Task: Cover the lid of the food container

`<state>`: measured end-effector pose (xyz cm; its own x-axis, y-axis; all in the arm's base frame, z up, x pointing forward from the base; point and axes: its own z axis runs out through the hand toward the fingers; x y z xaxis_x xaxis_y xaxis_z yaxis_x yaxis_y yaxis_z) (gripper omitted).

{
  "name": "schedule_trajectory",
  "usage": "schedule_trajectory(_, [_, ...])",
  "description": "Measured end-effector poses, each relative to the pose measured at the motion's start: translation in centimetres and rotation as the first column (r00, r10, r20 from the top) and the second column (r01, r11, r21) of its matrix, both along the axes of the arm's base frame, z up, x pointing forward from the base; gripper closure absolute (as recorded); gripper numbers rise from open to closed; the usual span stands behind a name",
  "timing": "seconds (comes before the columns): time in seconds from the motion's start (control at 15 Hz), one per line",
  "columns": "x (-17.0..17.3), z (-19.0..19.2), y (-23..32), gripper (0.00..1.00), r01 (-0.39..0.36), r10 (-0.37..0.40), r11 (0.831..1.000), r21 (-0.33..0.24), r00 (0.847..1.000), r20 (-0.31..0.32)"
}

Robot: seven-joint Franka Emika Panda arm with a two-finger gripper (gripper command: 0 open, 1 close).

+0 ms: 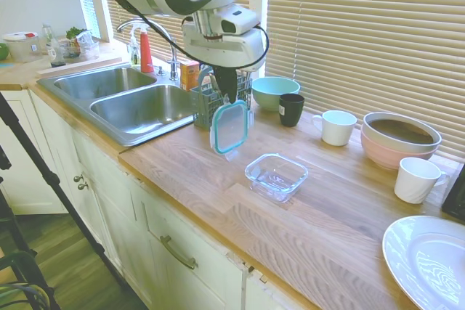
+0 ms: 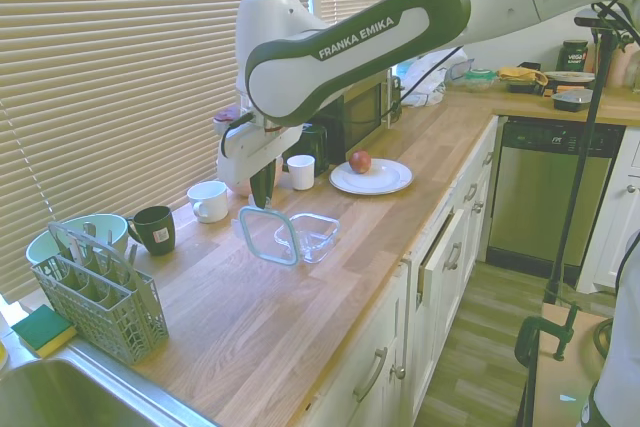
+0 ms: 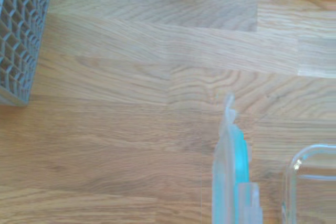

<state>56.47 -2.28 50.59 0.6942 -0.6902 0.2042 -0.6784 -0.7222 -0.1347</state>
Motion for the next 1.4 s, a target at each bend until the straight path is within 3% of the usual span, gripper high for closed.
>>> schedule_trajectory(0.67, [-2.9,-0.2,-1.1,1.0,-0.008,0.008,0.999,0.033,1.0,-0.006])
schedule_trajectory(1.4, [-2.9,0.1,-2.2,1.0,0.01,-0.01,0.999,0.045,1.0,0.007])
